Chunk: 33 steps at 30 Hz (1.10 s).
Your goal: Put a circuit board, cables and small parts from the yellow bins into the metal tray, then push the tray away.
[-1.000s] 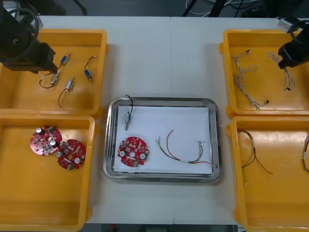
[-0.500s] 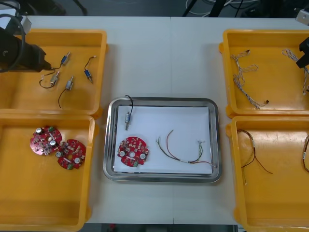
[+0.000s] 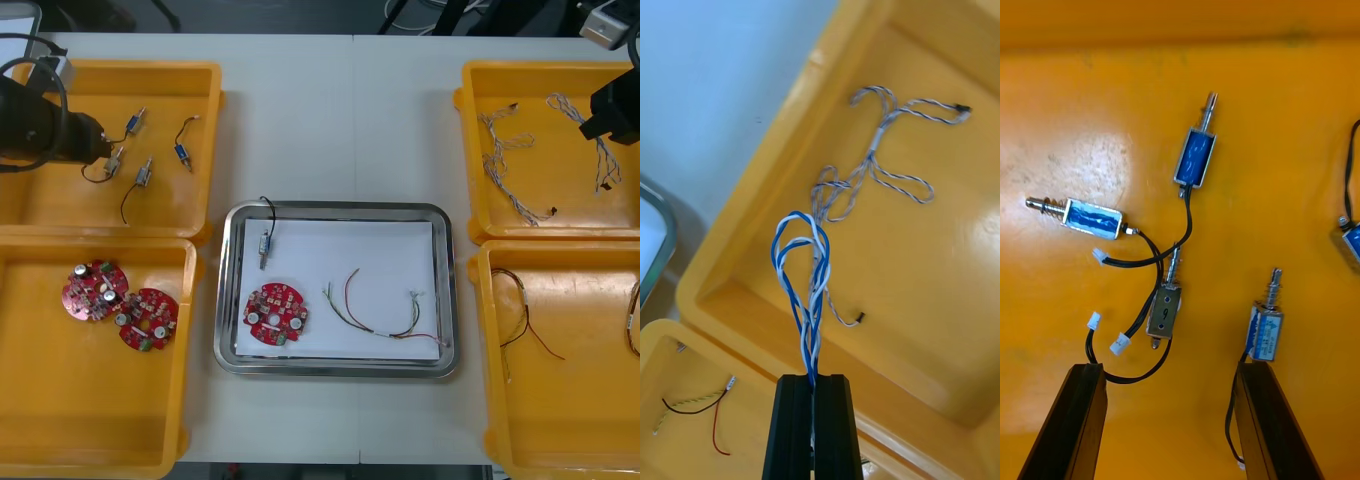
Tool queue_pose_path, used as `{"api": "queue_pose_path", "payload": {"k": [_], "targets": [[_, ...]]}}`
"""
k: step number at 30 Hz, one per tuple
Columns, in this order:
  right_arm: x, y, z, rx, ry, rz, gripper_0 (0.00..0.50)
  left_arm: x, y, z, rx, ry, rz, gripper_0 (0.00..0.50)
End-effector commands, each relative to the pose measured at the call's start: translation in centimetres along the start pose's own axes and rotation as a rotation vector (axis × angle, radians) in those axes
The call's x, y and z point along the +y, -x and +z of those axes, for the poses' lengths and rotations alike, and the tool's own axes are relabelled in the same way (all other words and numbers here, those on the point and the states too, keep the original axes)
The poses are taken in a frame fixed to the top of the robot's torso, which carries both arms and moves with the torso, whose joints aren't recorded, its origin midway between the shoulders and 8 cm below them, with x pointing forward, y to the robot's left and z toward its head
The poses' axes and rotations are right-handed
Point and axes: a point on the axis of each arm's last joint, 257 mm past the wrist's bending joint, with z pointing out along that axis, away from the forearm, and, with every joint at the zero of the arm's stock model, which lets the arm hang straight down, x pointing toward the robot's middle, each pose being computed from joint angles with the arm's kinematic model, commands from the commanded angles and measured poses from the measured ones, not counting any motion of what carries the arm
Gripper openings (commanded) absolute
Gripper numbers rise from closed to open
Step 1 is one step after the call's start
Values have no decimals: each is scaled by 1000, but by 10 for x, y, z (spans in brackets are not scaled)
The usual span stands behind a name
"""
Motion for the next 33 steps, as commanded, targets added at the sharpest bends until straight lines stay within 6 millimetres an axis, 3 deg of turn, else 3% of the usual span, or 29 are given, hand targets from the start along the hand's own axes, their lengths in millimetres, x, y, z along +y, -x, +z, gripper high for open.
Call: {"api": "queue_pose_path", "payload": {"k": [1, 6, 10, 15, 27, 33], "targets": [[35, -6, -5, 19, -32, -107, 0, 19, 11, -3, 4, 61, 100, 500], [91, -5, -2, 14, 15, -261, 0, 20, 11, 6, 15, 74, 111, 500], [118, -15, 3, 39, 50, -351, 0, 21, 15, 12, 15, 81, 110, 500], [154, -15, 16, 16, 98, -478, 0, 21, 22, 13, 22, 88, 110, 500], [220, -9, 47, -56, 135, -701, 0, 18, 21, 24, 44, 105, 134, 500], [240, -3, 68, -44, 116, -799, 0, 22, 24, 35, 36, 120, 130, 500]]}}
